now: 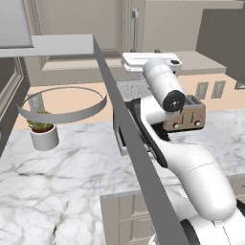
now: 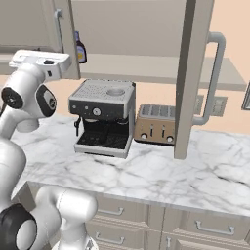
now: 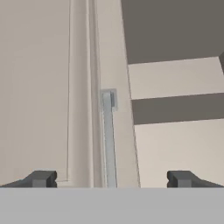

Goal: The dining table condiment station is running low on condiment bottle. Refill the condiment station by opening the cabinet and taking the condiment bottle from the cabinet and placing it on the dining table.

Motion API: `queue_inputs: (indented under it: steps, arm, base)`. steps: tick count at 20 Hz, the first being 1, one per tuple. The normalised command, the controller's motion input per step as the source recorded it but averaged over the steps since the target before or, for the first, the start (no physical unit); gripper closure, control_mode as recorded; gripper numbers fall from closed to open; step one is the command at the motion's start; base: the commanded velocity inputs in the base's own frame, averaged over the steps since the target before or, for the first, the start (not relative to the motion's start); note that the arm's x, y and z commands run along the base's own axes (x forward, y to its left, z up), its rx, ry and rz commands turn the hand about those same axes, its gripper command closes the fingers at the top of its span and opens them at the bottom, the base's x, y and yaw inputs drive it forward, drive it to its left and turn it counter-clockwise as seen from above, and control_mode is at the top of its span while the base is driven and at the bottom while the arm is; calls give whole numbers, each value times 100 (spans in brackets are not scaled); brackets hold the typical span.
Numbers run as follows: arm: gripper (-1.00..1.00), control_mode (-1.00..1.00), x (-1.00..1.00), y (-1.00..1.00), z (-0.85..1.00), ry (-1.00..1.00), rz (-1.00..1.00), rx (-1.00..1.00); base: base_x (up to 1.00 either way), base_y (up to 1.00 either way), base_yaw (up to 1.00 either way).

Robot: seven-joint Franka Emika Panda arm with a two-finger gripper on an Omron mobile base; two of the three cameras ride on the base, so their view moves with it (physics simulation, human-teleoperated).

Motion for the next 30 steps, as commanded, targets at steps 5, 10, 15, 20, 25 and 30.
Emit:
queue_inputs:
  steps: [5, 10, 15, 20, 25, 30]
  arm:
    - [-100, -100, 65, 0, 2, 9, 0, 0]
    - [-100, -100, 53, 11, 0, 3, 3, -1]
    - [-100, -100, 38, 11, 0, 0, 8, 0]
    - [100, -100, 44, 0, 0, 1, 9, 0]
    - [100, -100, 44, 4, 0, 5, 6, 0]
    - [100, -100, 14, 17, 0, 0, 2, -1]
  base:
    - [0, 0, 0]
    - [0, 0, 0]
    - [0, 0, 0]
    - [0, 0, 0]
    - [0, 0, 0]
    - [0, 0, 0]
